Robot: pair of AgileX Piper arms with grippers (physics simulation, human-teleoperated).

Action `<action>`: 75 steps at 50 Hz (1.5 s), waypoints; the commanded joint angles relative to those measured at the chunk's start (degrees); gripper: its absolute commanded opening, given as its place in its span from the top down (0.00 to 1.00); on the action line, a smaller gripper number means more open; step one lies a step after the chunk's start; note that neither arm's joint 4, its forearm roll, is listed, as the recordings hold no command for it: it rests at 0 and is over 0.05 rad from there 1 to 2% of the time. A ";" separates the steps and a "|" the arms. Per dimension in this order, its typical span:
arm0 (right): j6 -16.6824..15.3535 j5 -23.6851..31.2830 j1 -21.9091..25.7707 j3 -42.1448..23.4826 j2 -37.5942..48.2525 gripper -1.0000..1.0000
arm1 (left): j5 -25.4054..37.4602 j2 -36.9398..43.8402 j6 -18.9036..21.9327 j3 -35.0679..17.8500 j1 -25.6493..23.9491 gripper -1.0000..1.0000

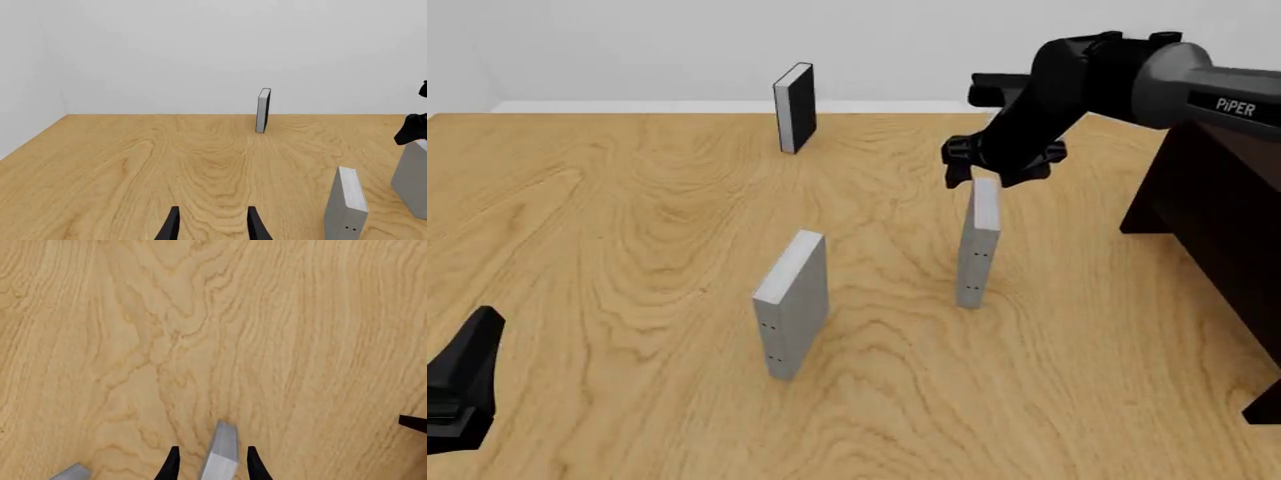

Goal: Pick up the book on the right and place it on the cabinet shelf.

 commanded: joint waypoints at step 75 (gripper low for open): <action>-15.00 1.03 -0.71 -0.62 -10.72 1.00 | 0.00 0.00 0.00 0.00 0.00 0.00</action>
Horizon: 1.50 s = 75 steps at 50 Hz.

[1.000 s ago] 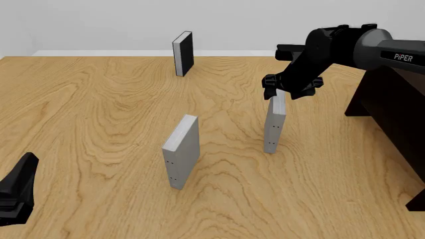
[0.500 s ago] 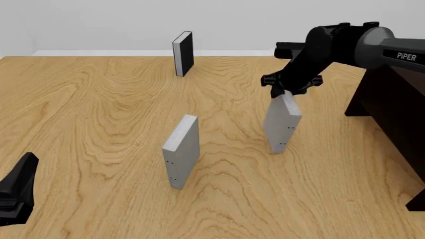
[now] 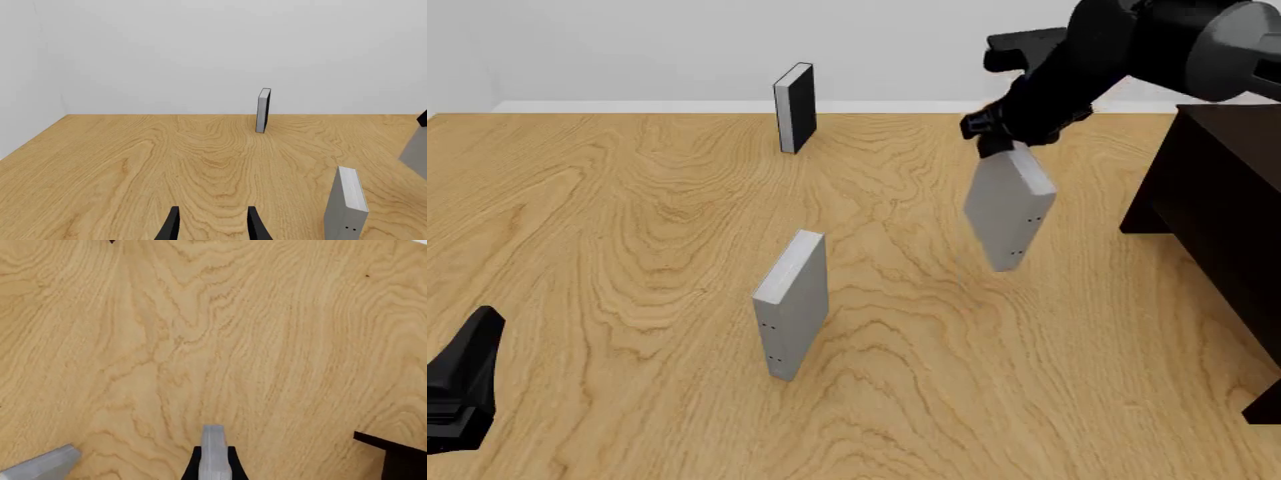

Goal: Pick up the book on the right and place it on the cabinet shelf.

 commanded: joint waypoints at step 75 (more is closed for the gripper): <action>-64.17 -59.35 -2.75 58.31 -38.37 1.00 | 0.00 0.00 0.00 0.00 0.00 0.00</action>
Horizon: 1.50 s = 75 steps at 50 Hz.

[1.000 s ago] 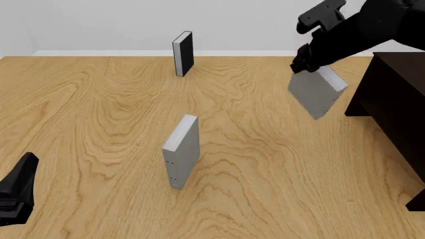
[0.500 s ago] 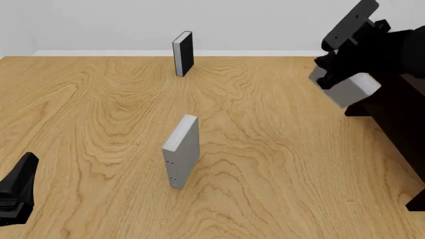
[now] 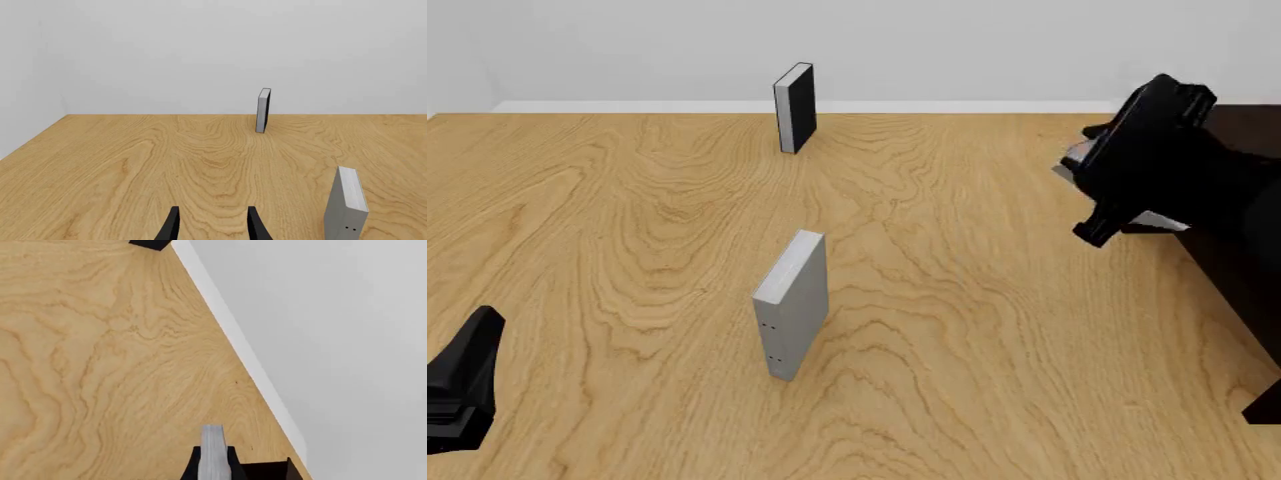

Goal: Pick up the book on the right and place it on the cabinet shelf.

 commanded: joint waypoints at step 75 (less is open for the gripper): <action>-26.97 -56.81 1.53 33.06 4.65 1.00 | 0.00 0.00 0.00 0.00 0.00 0.00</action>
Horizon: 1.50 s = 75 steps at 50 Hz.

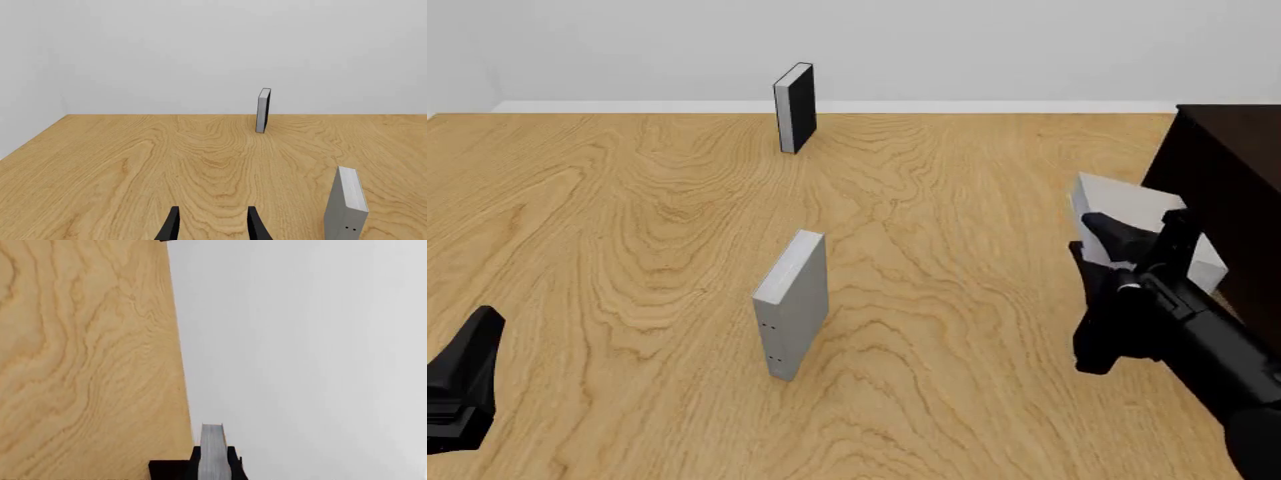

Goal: Pick up the book on the right and place it on the cabinet shelf.

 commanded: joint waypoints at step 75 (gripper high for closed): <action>-1.02 -15.66 -10.34 5.71 9.28 1.00 | 0.00 0.00 0.00 0.00 0.00 0.00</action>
